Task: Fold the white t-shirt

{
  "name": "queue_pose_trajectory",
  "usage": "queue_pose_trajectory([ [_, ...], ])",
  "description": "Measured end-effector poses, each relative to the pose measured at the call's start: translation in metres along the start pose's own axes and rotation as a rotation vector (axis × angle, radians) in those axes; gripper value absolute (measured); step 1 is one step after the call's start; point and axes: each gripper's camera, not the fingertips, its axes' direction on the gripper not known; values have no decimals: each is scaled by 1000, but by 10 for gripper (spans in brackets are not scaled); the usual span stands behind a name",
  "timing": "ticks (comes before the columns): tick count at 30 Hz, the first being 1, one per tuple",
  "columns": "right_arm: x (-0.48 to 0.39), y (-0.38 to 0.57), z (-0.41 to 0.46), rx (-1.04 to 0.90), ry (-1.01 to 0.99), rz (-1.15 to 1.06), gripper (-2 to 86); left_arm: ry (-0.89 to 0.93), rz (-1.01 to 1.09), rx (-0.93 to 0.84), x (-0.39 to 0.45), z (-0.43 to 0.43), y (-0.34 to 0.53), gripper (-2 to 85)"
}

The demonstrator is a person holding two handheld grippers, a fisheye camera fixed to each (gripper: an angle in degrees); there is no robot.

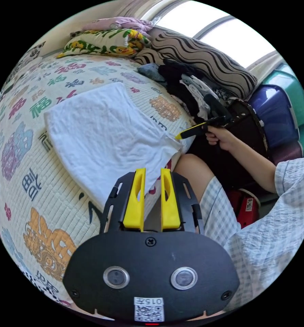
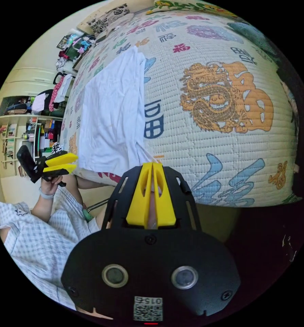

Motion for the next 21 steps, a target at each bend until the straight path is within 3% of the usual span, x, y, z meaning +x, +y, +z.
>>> queue_pose_trajectory([
  [5,-33,12,-7,65,60,-140,-5,44,17,-16,-4,22,-18,73],
  [9,-41,9,12,-10,117,-200,-5,84,-14,-13,-19,27,-18,73],
  [15,-20,6,-23,37,-29,-157,-4,-58,-62,37,-59,-1,-7,72],
  [21,-45,-12,-30,22,122,-227,-2,-69,-193,-21,-136,-19,9,74],
])
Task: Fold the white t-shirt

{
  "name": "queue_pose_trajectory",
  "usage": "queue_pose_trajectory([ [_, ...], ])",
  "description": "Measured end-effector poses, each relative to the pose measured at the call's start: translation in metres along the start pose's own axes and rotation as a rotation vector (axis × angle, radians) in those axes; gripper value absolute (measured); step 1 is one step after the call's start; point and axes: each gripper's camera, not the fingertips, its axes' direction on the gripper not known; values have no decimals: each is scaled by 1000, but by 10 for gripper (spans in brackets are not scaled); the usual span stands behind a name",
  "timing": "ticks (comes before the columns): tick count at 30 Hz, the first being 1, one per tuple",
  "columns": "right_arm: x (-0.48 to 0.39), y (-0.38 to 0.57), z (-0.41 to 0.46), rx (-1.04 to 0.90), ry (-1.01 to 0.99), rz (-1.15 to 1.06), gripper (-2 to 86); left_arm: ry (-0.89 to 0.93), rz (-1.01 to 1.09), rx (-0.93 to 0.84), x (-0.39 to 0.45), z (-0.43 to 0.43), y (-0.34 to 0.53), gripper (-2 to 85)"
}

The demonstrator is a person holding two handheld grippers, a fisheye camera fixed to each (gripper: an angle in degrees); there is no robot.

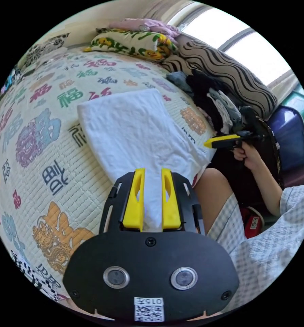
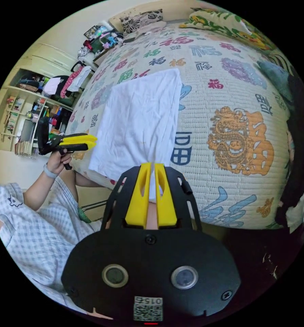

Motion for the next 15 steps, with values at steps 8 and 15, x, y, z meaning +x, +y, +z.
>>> queue_pose_trajectory([
  [8,19,5,20,-124,-157,-29,1,-62,58,-48,-29,-8,41,62],
  [15,74,-61,-49,267,-217,56,104,5,-47,264,-128,-89,-19,112],
])
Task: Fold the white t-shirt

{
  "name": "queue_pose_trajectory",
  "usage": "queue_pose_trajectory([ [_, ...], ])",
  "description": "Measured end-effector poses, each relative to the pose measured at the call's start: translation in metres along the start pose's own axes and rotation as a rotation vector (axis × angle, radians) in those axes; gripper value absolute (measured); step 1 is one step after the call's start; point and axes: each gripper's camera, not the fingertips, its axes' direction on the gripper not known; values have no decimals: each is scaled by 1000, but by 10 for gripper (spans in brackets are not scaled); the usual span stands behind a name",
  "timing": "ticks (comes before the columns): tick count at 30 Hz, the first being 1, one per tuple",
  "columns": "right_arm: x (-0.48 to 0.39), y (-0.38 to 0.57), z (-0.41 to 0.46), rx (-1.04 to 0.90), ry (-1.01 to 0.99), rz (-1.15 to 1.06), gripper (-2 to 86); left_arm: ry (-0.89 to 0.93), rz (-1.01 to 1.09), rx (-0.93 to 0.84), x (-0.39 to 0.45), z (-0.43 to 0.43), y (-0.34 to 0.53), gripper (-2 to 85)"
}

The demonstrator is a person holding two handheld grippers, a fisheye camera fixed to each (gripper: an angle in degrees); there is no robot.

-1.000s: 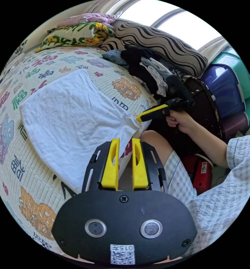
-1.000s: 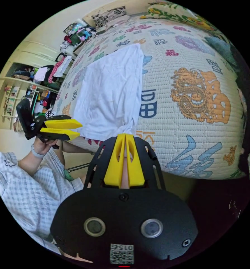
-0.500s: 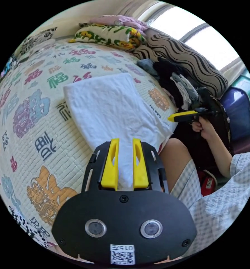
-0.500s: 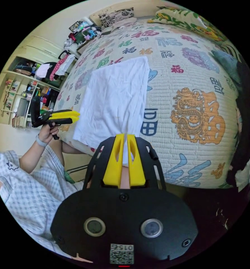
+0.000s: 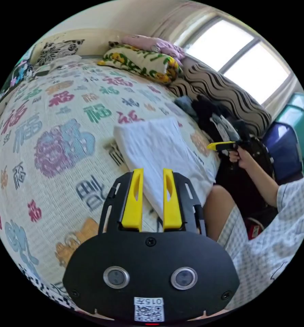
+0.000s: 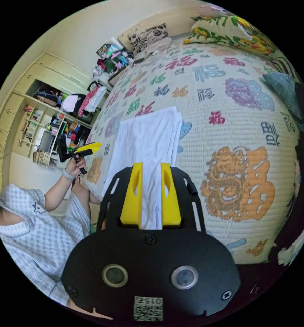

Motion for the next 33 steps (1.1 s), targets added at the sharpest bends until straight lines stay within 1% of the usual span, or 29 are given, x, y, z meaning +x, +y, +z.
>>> queue_pose_trajectory([
  [2,12,-30,8,20,-50,20,114,-3,-63,4,-28,3,-26,136],
  [4,22,-57,23,8,-17,41,125,22,-99,-15,-51,9,-46,144],
  [5,29,-71,34,-20,16,68,131,20,-110,-15,-62,13,-54,143],
  [7,41,-87,53,-85,10,118,133,35,-133,-38,-76,20,-62,144],
  [10,54,-96,78,-177,-100,151,104,118,-146,-79,-95,31,-64,147],
  [12,55,-97,86,-204,-105,142,71,194,-144,-131,-106,40,-60,130],
  [14,59,-99,85,-206,-128,154,57,188,-148,-125,-114,36,-58,96],
  [17,65,-102,74,-168,-176,162,44,262,-147,-103,-127,20,-63,43],
  [19,61,-104,64,-128,-187,147,40,248,-111,-81,-126,7,-68,28],
  [21,53,-108,50,-62,-200,110,37,197,-60,-41,-121,-14,-77,19],
  [25,38,-107,36,-31,-194,31,38,176,6,10,-116,-44,-82,15],
  [27,34,-97,28,-22,-217,-2,39,160,105,26,-106,-62,-73,16],
  [30,40,-82,22,-3,-255,15,35,115,206,56,-94,-81,-55,14],
  [33,51,-73,17,42,-208,76,18,83,155,48,-104,-87,-48,11],
])
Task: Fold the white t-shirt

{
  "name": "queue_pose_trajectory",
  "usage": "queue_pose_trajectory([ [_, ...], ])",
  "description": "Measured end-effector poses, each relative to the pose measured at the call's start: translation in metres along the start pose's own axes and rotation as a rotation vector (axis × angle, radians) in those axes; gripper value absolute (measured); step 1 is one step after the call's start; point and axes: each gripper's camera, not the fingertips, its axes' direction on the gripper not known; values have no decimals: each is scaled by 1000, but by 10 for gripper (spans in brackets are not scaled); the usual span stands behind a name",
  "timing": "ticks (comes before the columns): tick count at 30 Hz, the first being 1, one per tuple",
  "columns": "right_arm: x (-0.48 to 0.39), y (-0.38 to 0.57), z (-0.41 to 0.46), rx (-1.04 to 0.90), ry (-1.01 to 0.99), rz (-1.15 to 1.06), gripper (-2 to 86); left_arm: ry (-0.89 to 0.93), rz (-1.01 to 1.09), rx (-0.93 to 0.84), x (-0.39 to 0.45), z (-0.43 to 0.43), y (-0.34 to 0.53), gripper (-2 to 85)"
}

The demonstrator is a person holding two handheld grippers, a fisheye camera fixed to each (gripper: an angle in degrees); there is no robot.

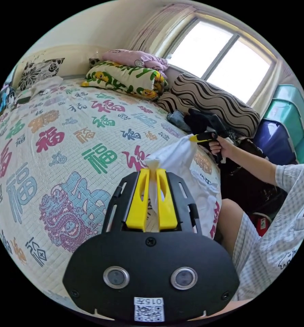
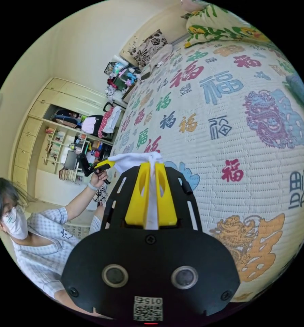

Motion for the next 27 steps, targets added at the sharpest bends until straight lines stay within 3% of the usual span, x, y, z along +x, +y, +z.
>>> queue_pose_trajectory([
  [3,-2,9,-12,99,11,8,9,-16,-112,-26,-19,0,0,8],
  [6,-32,23,6,4,-40,-145,0,-101,-280,-120,-39,-3,6,7],
  [10,-68,47,78,-282,-97,-277,-4,218,-148,-34,2,-12,31,-4],
  [14,-63,56,154,-458,-22,-193,-6,327,-177,-228,30,45,60,-8],
  [16,-44,56,155,-438,-3,-133,-6,264,-268,-268,14,56,72,-8],
  [18,-11,57,126,-318,-85,25,-6,306,-407,-185,-20,37,91,-8],
  [20,15,63,98,-258,29,103,-6,274,-436,-152,-38,15,104,-7],
  [23,54,81,72,-214,-73,225,-4,276,-490,-171,-60,-8,123,-5],
  [27,33,98,62,-213,34,149,8,287,-529,-177,-64,-34,142,15],
])
